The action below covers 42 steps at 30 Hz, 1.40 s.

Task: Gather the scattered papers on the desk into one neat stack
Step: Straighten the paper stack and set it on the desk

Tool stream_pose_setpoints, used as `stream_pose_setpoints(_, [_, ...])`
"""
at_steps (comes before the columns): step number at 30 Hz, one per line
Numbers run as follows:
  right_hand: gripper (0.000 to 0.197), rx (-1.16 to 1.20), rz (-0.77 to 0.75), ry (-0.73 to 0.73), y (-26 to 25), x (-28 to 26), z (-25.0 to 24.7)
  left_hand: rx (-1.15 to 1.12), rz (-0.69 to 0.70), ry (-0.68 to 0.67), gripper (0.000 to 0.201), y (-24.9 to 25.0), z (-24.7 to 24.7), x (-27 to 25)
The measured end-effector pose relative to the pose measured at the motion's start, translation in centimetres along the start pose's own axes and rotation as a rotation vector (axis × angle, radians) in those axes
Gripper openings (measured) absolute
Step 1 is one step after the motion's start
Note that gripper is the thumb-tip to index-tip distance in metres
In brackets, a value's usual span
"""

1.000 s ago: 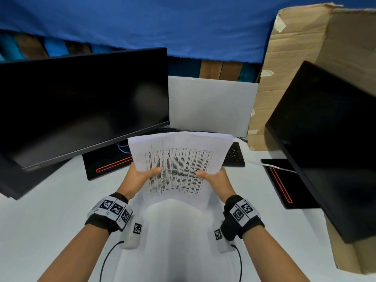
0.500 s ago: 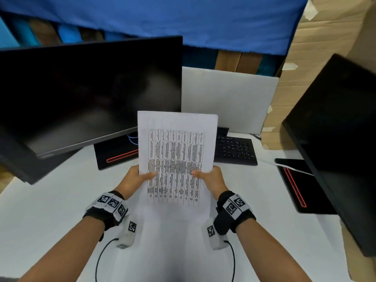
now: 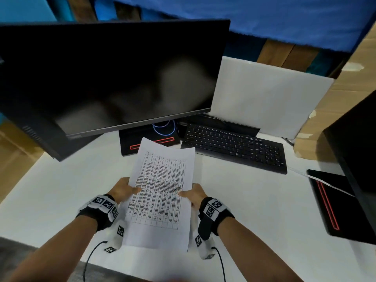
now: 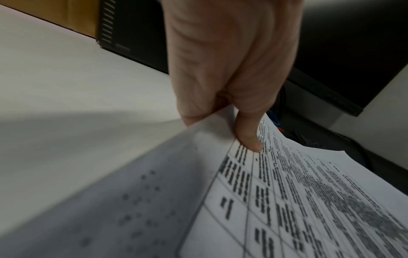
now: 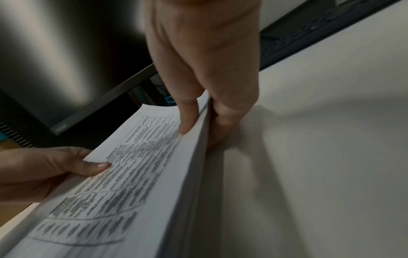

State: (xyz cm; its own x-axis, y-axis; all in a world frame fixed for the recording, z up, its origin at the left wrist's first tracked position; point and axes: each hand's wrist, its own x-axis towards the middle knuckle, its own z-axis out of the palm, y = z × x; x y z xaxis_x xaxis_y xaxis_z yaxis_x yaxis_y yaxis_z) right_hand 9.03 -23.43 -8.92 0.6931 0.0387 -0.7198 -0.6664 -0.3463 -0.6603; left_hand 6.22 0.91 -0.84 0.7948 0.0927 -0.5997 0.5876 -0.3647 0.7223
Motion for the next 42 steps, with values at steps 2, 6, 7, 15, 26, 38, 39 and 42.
stream_pose_setpoints(2, [0.081, -0.057, -0.004, -0.013, -0.4, -0.1, 0.9, 0.001, -0.011, 0.042, 0.034, -0.7, -0.8, 0.2])
stream_pose_setpoints(6, [0.052, -0.104, -0.063, -0.011, -3.8, -4.2, 2.1, 0.035, 0.008, 0.143, 0.034, -1.5, -2.2, 0.8])
stream_pose_setpoints(7, [0.045, -0.104, -0.08, -0.017, -4.3, -4.9, 2.3, 0.048, 0.011, 0.172, 0.035, -1.6, -2.5, 1.0])
stream_pose_setpoints(15, [0.019, -0.164, -0.103, 0.068, -4.8, -5.5, 3.3, 0.101, 0.007, 0.252, 0.058, -1.7, -3.5, 1.3])
stream_pose_setpoints(26, [0.037, -0.379, -0.064, 0.169, -4.7, -5.9, 2.9, 0.235, 0.073, 0.179, 0.062, -1.3, -2.5, 1.3])
stream_pose_setpoints(38, [0.053, -0.329, -0.037, 0.205, -4.9, -6.8, 2.0, 0.325, 0.147, 0.124, 0.053, 0.0, -1.4, 1.1])
stream_pose_setpoints(39, [0.055, -0.342, -0.034, 0.199, -5.0, -6.9, 1.9, 0.339, 0.147, 0.123, 0.053, 0.1, -1.5, 1.1])
stream_pose_setpoints(42, [0.061, -0.376, -0.031, 0.192, -5.1, -6.9, 1.6, 0.364, 0.156, 0.122, 0.054, 0.2, -1.5, 1.2])
